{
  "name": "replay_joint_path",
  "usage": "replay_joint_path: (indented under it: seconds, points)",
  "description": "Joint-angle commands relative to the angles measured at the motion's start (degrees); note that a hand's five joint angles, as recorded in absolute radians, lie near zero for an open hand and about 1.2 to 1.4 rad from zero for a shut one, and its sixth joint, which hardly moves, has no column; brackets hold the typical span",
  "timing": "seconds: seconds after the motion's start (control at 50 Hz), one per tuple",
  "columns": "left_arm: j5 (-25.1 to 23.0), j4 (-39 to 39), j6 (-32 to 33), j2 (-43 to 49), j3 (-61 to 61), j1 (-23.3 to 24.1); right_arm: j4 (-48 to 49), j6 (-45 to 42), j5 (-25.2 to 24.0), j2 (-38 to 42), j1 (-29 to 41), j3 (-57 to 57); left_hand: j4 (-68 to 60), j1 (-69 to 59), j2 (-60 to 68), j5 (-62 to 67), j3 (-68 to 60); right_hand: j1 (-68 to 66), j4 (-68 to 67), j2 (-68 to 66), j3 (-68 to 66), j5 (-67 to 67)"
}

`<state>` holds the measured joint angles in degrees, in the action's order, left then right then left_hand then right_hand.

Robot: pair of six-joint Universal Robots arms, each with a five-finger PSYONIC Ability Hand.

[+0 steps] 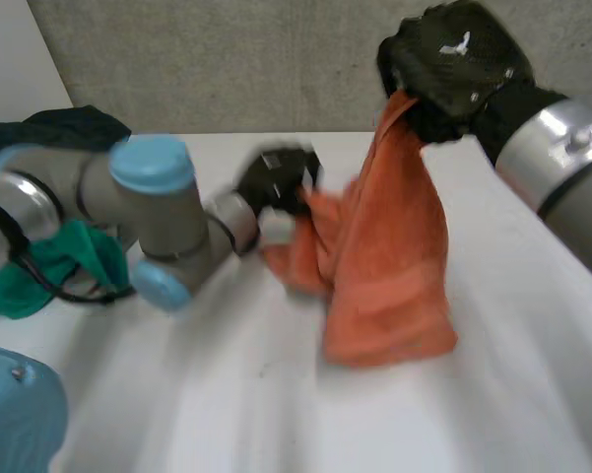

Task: Fold the laundry.

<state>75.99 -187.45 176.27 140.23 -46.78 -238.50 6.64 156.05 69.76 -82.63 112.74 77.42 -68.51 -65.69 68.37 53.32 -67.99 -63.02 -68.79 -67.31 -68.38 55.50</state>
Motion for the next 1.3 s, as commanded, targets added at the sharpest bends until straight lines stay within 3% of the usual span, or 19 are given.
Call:
replay_joint_path:
  seconds: [0.02, 0.08, 0.14, 0.22, 0.36, 0.44, 0.56, 0.6, 0.64, 0.66, 0.72, 0.78, 0.94, 1.06, 1.14, 1.3]
  points:
    - [7.7, -14.3, -0.4, -9.1, 4.6, -2.4, 0.3, -5.1, 10.6, 9.7, -2.1, -20.6, -11.5, -14.3, 11.6, 16.7, -12.0, -17.0, -11.2, -12.7, -11.6, 14.5]
    - [8.6, -19.2, -0.5, -13.7, 3.2, -2.6, 0.7, -8.6, 13.4, 12.1, -2.0, -27.5, -11.5, -14.3, 11.6, 16.7, -12.0, -17.0, -11.2, -12.7, -11.6, 14.5]
    - [10.1, -19.9, -0.3, -16.4, -0.1, -2.5, 1.8, -9.6, 13.1, 13.3, -2.0, -28.8, -11.5, -14.3, 11.6, 16.7, -12.0, -17.0, -11.2, -12.7, -11.6, 14.5]
    - [10.8, -19.8, 0.3, -19.7, -9.1, -2.3, 1.9, -9.4, 12.3, 13.8, -0.3, -24.7, -11.5, -14.3, 11.6, 16.7, -12.0, -17.0, -11.2, -12.7, -11.6, 14.5]
    - [10.9, -18.0, 3.4, -19.7, -27.4, -1.8, 1.9, -10.4, 8.3, 14.1, 0.5, -7.3, -11.5, -14.3, 11.6, 16.7, -12.0, -17.0, -11.2, -12.7, -11.6, 14.5]
    - [11.0, -13.7, 8.4, -17.9, -36.3, -1.5, 1.5, -12.4, 8.1, 16.5, 0.6, 3.6, -11.5, -14.3, 11.6, 16.7, -12.0, -17.0, -11.2, -12.7, -11.6, 14.5]
    - [11.2, -2.1, 10.1, -17.7, -42.7, -1.4, 0.7, -21.6, 8.8, 17.8, 0.6, 12.7, -11.5, -14.3, 11.6, 16.7, -12.0, -17.0, -11.2, -12.7, -11.6, 14.5]
    - [11.2, 2.4, 10.2, -18.7, -43.7, -1.4, 1.1, -24.3, 9.2, 17.7, 0.6, 14.8, 2.0, -0.8, -1.9, 3.1, 1.5, -7.4, -1.6, -3.1, -2.0, 4.9]
    - [11.0, 5.2, 10.2, -20.6, -43.6, -1.5, 1.3, -24.4, 9.3, 17.5, 0.6, 15.5, 20.5, 17.7, -20.4, -15.3, 20.0, 18.6, 24.4, 22.9, 24.0, -21.1]
    - [10.9, 7.3, 10.3, -22.7, -43.4, -1.8, 1.6, -24.0, 9.7, 16.7, 0.6, 15.8, 36.8, 33.9, -36.6, -31.6, 36.3, 39.6, 45.4, 43.9, 45.0, -42.1]
    - [10.8, 9.0, 10.3, -25.6, -43.0, -2.1, 2.2, -22.4, 10.2, 14.0, 0.6, 15.8, 45.8, 43.0, -45.7, -40.6, 45.3, 52.1, 57.8, 56.3, 57.4, -54.5]
    - [10.7, 8.8, 10.5, -28.6, -41.2, -2.3, 2.7, -17.7, 10.5, 10.3, 0.6, 15.7, 51.9, 49.1, -51.8, -46.7, 51.4, 53.0, 58.8, 57.3, 58.4, -55.5]
    - [10.1, 7.9, 10.8, -29.3, -35.1, -6.5, -0.1, 2.0, 11.5, 8.0, -0.3, 12.1, 52.1, 49.2, -51.9, -46.9, 51.6, 53.0, 58.8, 57.3, 58.4, -55.5]
    - [7.1, 8.7, 13.7, -21.5, -28.3, -6.9, -14.4, 13.3, 12.4, 8.5, -5.1, 6.3, 50.9, 48.1, -50.8, -45.7, 50.4, 53.0, 58.8, 57.3, 58.4, -55.5]
    - [6.0, 10.3, 19.9, -17.0, -25.5, -6.9, -22.1, 16.0, 11.8, 10.4, -7.4, 4.8, 48.7, 45.9, -48.6, -43.5, 48.2, 53.0, 58.8, 57.3, 58.4, -55.5]
    - [5.7, 13.3, 29.1, -12.7, -24.3, -8.6, -22.2, 16.4, 12.0, 13.1, -8.5, 6.5, 40.3, 37.5, -40.2, -35.1, 39.8, 53.0, 58.8, 57.3, 58.4, -55.5]
